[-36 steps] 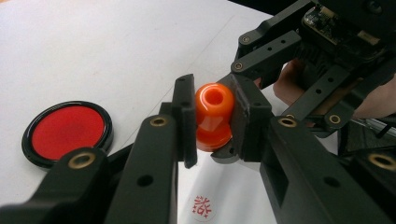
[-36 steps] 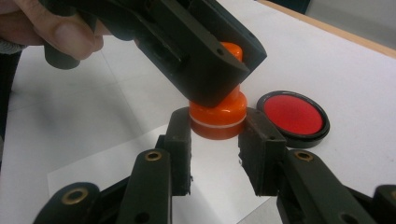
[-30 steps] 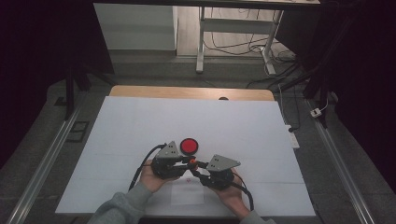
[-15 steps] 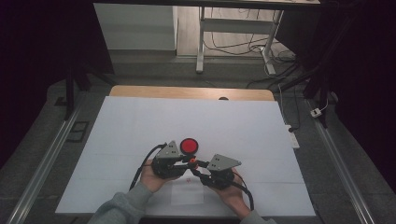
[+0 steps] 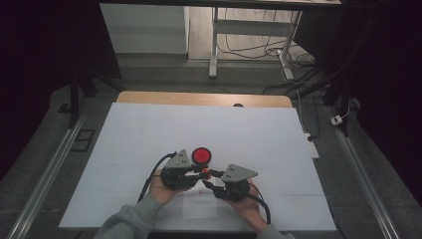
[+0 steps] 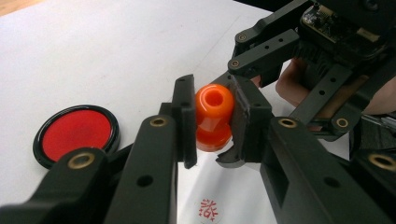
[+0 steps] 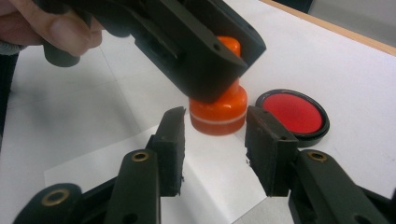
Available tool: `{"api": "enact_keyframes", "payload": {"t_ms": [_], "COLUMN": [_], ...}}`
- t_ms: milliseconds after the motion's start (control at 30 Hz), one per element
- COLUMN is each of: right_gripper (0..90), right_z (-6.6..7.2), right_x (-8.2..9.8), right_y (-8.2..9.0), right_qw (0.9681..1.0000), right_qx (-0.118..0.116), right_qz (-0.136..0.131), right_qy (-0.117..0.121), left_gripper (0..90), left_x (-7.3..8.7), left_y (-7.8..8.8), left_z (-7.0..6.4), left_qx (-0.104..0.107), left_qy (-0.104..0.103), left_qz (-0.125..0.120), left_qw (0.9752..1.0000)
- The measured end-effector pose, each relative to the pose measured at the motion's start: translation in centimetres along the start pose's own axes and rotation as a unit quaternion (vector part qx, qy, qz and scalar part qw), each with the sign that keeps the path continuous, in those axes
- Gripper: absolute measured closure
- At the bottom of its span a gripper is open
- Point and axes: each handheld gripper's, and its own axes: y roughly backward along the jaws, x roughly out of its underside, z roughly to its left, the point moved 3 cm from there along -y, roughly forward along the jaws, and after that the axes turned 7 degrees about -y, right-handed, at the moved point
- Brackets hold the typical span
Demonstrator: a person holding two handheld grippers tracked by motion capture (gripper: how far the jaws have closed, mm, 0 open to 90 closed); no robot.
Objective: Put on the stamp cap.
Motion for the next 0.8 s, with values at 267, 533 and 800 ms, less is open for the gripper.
{"api": "enact_keyframes", "payload": {"t_ms": [267, 533, 800], "right_gripper": [51.1, 49.0, 47.3], "right_z": [-0.7, -3.0, -5.5], "right_x": [0.2, 1.0, 2.4], "right_y": [0.7, 3.6, 7.1], "right_qw": [0.9998, 0.9985, 0.9959], "right_qx": [0.02, 0.053, 0.083], "right_qz": [0.0, -0.003, -0.002], "right_qy": [0.001, -0.012, -0.035], "left_gripper": [72.8, 72.7, 72.7], "left_x": [0.0, 0.0, 0.0], "left_y": [0.5, 1.0, 1.3], "left_z": [0.4, 0.7, 1.0], "left_qx": [-0.003, -0.001, 0.003], "left_qy": [0.005, 0.014, 0.023], "left_qz": [-0.004, -0.001, 0.002], "left_qw": [1.0, 0.9999, 0.9997]}}
